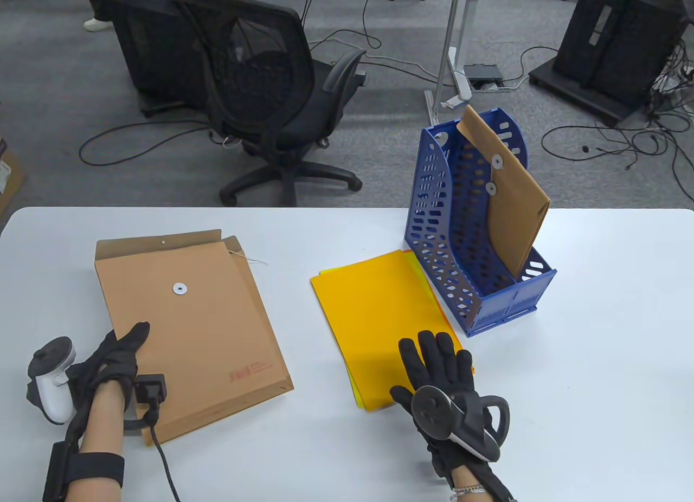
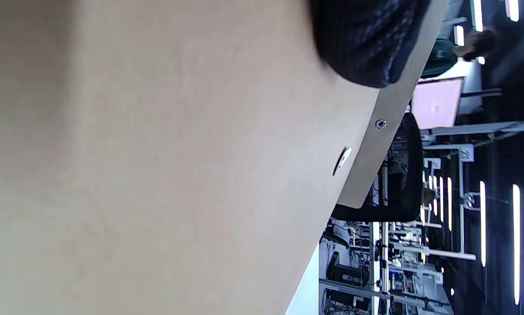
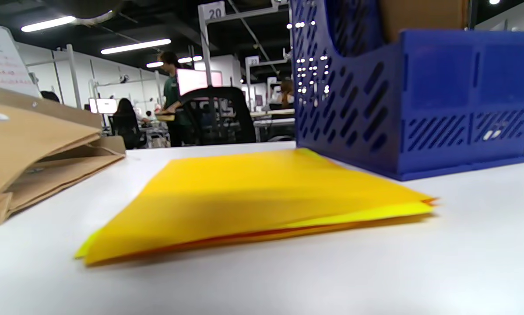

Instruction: Pull cardstock from document pouches and stack

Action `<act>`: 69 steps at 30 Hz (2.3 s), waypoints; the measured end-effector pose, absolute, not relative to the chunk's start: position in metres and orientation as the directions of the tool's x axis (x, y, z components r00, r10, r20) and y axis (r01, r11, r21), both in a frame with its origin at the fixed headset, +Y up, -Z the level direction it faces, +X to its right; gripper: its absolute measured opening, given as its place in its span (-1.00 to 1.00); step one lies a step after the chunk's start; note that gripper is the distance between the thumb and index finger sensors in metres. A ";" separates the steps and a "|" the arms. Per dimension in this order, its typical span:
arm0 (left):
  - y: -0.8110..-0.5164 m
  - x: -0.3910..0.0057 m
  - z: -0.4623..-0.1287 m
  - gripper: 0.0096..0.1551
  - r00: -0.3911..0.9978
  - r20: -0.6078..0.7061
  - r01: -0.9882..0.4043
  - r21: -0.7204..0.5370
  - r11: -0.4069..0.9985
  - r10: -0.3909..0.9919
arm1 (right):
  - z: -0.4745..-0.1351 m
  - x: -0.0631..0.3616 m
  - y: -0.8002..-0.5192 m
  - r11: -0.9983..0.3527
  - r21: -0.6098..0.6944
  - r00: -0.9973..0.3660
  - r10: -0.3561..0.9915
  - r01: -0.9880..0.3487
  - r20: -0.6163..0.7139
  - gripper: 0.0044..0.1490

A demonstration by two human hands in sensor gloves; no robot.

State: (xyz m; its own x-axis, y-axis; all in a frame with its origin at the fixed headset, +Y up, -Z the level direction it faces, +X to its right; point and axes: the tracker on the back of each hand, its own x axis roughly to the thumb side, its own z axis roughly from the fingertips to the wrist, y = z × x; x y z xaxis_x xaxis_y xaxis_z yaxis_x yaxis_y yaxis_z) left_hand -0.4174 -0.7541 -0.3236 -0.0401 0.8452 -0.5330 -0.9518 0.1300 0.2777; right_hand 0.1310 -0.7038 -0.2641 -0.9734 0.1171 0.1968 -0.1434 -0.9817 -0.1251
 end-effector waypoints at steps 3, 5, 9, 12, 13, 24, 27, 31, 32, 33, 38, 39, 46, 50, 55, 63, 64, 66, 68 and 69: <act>-0.765 -0.417 -0.331 -0.32 -0.046 -0.548 -0.954 0.272 0.125 0.835 | -0.264 0.132 -0.705 -0.980 -0.112 -0.970 0.140 -0.164 0.198 -0.03; -0.766 -0.418 -0.333 -0.25 -0.043 -0.572 -0.959 0.252 0.125 0.819 | -0.264 0.132 -0.705 -0.980 -0.105 -0.969 0.144 -0.168 0.199 -0.03; -0.758 -0.416 -0.330 -0.19 0.058 -0.632 -0.918 0.270 0.290 0.773 | -0.265 0.129 -0.708 -0.985 -0.088 -0.970 0.129 -0.150 0.208 -0.03; -0.749 -0.410 -0.329 -0.06 0.187 -0.629 -0.870 0.250 0.424 0.755 | -0.265 0.128 -0.709 -0.986 -0.076 -0.969 0.131 -0.150 0.211 -0.03; -0.744 -0.407 -0.329 -0.02 0.239 -0.621 -0.855 0.229 0.465 0.747 | -0.265 0.128 -0.709 -0.986 -0.073 -0.968 0.132 -0.150 0.212 -0.03; -0.683 -0.311 -0.310 -0.06 0.818 -0.181 -0.522 0.162 0.837 0.546 | -0.266 0.127 -0.713 -0.988 -0.051 -0.969 0.133 -0.147 0.210 -0.03; -0.680 -0.271 -0.294 -0.08 0.879 -0.051 -0.469 0.090 0.879 0.474 | -0.266 0.127 -0.714 -0.987 -0.059 -0.968 0.137 -0.152 0.209 -0.03; -0.693 -0.230 -0.274 -0.10 0.866 0.045 -0.496 -0.037 0.867 0.498 | -0.267 0.129 -0.716 -0.978 -0.043 -0.962 0.191 -0.203 0.196 -0.02; -0.697 -0.220 -0.267 -0.10 0.864 0.059 -0.497 -0.058 0.866 0.500 | -0.269 0.131 -0.716 -0.970 -0.034 -0.955 0.229 -0.240 0.190 -0.01; -0.702 -0.211 -0.261 -0.10 0.868 0.074 -0.486 -0.069 0.871 0.490 | -0.272 0.134 -0.714 -0.964 -0.031 -0.950 0.254 -0.263 0.179 0.00; -0.717 -0.198 -0.245 -0.10 0.894 0.114 -0.435 0.002 0.900 0.432 | -0.290 0.170 -0.690 -0.903 -0.092 -0.907 0.414 -0.420 0.075 0.15; -0.720 -0.198 -0.243 -0.11 0.894 0.113 -0.437 0.011 0.899 0.433 | -0.293 0.178 -0.685 -0.892 -0.117 -0.900 0.433 -0.437 0.055 0.17; -0.722 -0.197 -0.242 -0.10 0.897 0.120 -0.432 0.022 0.902 0.426 | -0.327 0.254 -0.642 -0.768 -0.288 -0.783 0.616 -0.573 -0.088 0.21; -0.725 -0.201 -0.243 -0.10 0.881 0.104 -0.466 0.015 0.885 0.462 | -0.353 0.277 -0.631 -0.795 -0.273 -0.778 0.597 -0.542 -0.196 0.24; -0.727 -0.203 -0.244 -0.10 0.866 0.102 -0.493 -0.004 0.870 0.490 | -0.385 0.293 -0.631 -0.744 -0.258 -0.689 0.668 -0.616 -0.281 0.21; -0.728 -0.201 -0.243 -0.10 0.867 0.122 -0.484 -0.022 0.875 0.483 | -0.421 0.299 -0.636 -0.705 -0.256 -0.624 0.707 -0.662 -0.333 0.00; -0.728 -0.201 -0.243 -0.10 0.867 0.124 -0.484 -0.024 0.875 0.483 | -0.422 0.299 -0.637 -0.695 -0.257 -0.616 0.716 -0.671 -0.329 -0.05; -0.729 -0.199 -0.243 -0.11 0.867 0.130 -0.481 -0.034 0.876 0.481 | -0.426 0.300 -0.643 -0.669 -0.260 -0.586 0.739 -0.697 -0.331 -0.13; -0.730 -0.198 -0.243 -0.11 0.868 0.133 -0.478 -0.043 0.877 0.479 | -0.429 0.300 -0.647 -0.658 -0.249 -0.574 0.747 -0.711 -0.335 -0.23; -0.730 -0.198 -0.243 -0.11 0.868 0.133 -0.477 -0.045 0.878 0.479 | -0.430 0.301 -0.648 -0.656 -0.244 -0.570 0.748 -0.715 -0.340 -0.28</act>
State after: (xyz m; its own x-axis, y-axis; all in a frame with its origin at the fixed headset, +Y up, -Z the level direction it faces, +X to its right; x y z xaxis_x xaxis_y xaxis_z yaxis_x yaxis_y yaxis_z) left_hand -0.1981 -0.7301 -0.2435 0.8677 0.4788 0.1331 -0.4774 0.8776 -0.0448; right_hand 0.3005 -0.6482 -0.4298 -0.5701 0.7480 -0.3399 -0.7147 -0.6555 -0.2439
